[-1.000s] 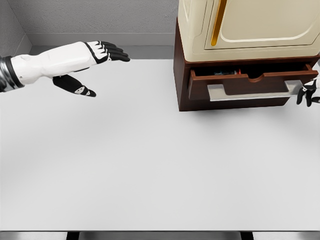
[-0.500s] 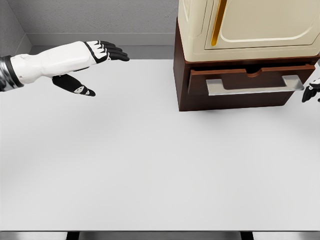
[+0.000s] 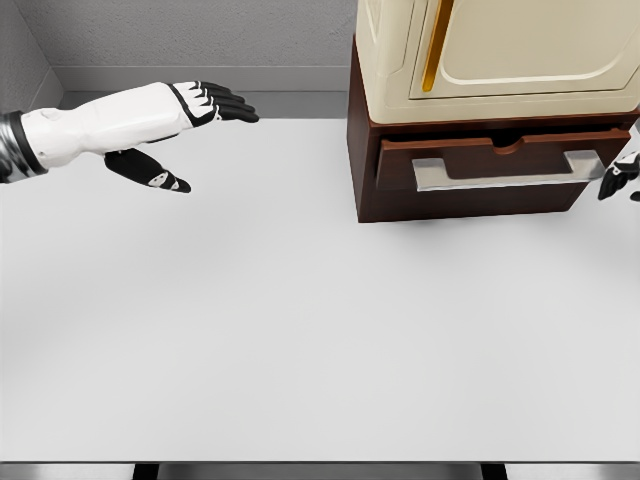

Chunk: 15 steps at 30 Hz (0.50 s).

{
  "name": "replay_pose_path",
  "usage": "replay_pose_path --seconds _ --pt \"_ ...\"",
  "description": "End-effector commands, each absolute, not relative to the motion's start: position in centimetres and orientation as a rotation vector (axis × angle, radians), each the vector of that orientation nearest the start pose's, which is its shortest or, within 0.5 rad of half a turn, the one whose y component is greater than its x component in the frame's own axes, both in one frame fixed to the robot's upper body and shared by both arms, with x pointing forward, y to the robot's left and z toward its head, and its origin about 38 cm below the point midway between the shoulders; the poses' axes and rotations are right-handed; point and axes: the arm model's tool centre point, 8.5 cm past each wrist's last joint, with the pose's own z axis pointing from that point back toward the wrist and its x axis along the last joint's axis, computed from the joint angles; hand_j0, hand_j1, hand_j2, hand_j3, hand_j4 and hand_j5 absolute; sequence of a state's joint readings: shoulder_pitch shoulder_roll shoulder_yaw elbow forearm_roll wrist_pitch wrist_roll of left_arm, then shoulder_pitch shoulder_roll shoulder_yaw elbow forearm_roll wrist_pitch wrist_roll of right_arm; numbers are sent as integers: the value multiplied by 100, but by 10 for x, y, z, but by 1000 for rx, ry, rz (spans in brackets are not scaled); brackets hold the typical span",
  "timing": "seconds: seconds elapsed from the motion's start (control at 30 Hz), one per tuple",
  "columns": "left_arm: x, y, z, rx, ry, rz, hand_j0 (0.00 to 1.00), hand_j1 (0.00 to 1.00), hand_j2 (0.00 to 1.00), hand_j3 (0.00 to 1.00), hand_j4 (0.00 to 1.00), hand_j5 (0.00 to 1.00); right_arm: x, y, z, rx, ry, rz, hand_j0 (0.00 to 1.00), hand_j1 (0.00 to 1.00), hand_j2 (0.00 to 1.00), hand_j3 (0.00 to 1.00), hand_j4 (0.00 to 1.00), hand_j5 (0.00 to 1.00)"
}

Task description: Put the switch into the drawer with left arm, and close the drawer with right arm

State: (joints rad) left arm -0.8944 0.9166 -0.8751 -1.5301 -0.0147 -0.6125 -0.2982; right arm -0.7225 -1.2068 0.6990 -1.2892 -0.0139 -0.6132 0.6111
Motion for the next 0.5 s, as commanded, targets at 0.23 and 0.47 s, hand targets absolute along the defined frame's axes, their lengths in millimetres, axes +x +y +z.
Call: replay_pose_path --seconds 0.23,0.47 --pt "433 268 304 -307 2539 2566 100 100 100 100 100 100 412 -473 280 -432 -1194 1779 54 54 54 54 54 54" --pt "433 268 303 -305 2539 2565 100 100 100 100 100 100 413 -476 283 -443 -1197 1768 54 54 54 54 54 54"
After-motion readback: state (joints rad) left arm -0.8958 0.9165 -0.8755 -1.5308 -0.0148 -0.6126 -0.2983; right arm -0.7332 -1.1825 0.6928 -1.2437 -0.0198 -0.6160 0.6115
